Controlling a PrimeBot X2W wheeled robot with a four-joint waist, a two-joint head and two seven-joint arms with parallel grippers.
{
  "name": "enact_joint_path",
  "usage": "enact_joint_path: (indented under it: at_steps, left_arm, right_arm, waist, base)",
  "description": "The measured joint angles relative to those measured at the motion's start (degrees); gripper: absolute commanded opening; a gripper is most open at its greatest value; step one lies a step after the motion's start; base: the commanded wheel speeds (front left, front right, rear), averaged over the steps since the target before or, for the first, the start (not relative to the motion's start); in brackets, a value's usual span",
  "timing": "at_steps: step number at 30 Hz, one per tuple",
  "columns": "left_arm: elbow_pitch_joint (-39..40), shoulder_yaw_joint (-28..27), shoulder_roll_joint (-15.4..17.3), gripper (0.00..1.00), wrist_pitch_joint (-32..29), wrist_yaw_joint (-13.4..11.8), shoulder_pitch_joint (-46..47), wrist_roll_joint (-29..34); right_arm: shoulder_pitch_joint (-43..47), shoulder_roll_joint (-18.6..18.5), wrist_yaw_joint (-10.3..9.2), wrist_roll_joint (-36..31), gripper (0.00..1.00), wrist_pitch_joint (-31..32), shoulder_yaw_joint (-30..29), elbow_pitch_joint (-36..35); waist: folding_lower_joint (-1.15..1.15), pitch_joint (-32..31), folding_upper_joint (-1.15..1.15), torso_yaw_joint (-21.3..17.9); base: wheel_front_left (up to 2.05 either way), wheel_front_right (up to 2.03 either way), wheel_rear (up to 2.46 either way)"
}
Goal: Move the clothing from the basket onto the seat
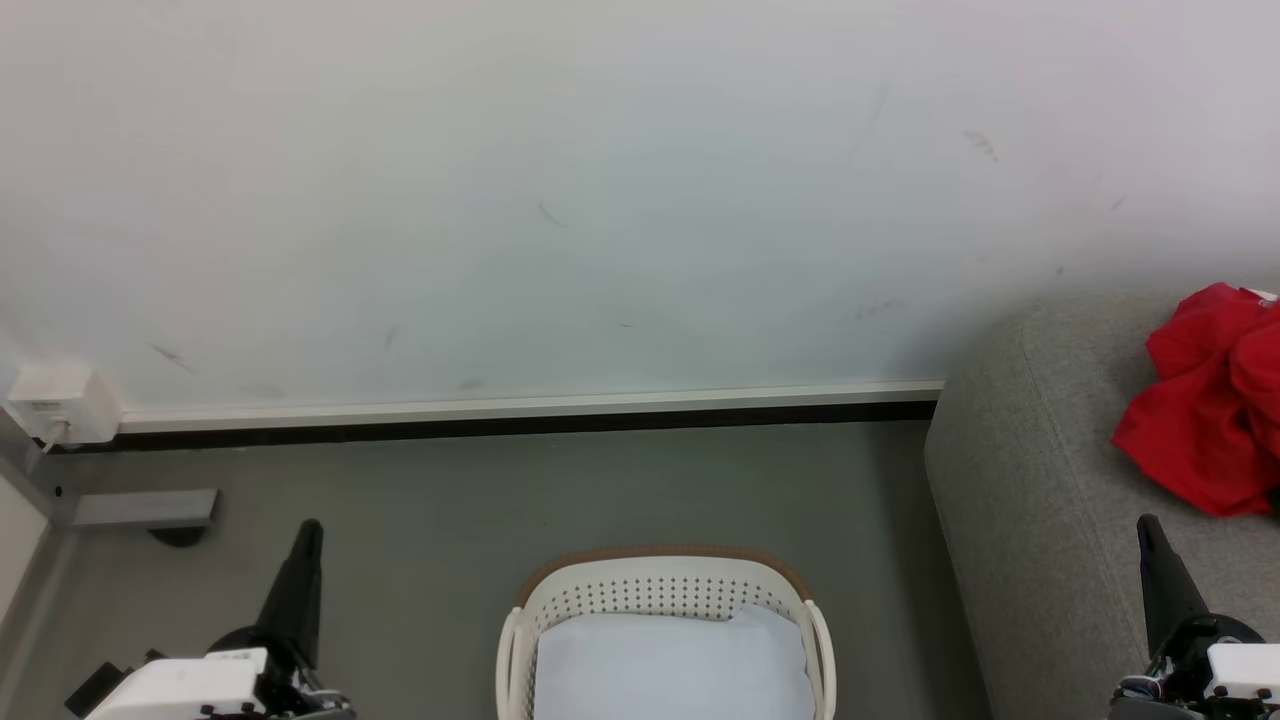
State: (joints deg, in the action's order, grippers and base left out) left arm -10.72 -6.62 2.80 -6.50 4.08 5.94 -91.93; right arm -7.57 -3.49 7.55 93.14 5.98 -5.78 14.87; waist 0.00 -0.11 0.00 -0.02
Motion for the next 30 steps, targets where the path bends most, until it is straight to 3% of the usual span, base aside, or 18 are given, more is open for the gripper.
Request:
enact_joint_path:
  at_steps: [30]
  left_arm:
    - [0.0,0.0,0.0,0.0,0.0,0.0,0.0,0.0]
  right_arm:
    - [0.0,-0.3,0.0,0.2,0.0,-0.3,0.4,0.0]
  waist:
    - [0.0,0.0,0.0,0.0]
  base:
    - [0.0,0.0,0.0]
